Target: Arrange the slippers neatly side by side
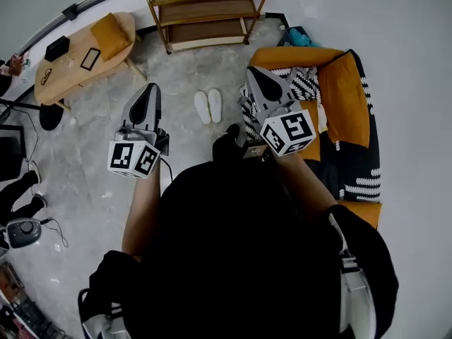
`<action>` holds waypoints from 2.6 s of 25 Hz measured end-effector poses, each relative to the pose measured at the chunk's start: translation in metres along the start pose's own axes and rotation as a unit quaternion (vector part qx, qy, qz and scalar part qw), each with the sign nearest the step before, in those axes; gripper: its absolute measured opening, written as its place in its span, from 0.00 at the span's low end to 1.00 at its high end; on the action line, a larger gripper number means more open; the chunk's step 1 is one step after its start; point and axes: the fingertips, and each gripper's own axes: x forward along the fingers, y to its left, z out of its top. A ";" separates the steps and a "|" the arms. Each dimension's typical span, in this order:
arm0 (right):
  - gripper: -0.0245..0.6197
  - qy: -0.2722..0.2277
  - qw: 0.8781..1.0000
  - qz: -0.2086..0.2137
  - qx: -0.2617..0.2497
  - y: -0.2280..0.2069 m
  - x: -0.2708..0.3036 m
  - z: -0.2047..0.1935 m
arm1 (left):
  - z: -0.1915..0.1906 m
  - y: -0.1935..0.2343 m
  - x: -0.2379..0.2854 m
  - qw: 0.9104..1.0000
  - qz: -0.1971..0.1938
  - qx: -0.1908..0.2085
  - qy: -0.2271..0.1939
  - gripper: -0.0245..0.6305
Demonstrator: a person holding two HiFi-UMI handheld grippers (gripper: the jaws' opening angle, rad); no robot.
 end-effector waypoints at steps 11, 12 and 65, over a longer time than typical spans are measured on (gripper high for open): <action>0.09 0.019 1.000 0.008 0.003 0.071 -0.081 -0.022 | -0.014 -0.056 -0.099 0.999 -0.034 -0.028 0.024 0.06; 0.09 0.018 1.000 0.007 0.004 0.074 -0.088 -0.023 | -0.017 -0.062 -0.105 0.999 -0.038 -0.027 0.027 0.06; 0.09 0.041 0.998 0.013 0.044 0.080 -0.254 -0.073 | -0.052 -0.180 -0.198 0.998 0.026 0.012 0.063 0.06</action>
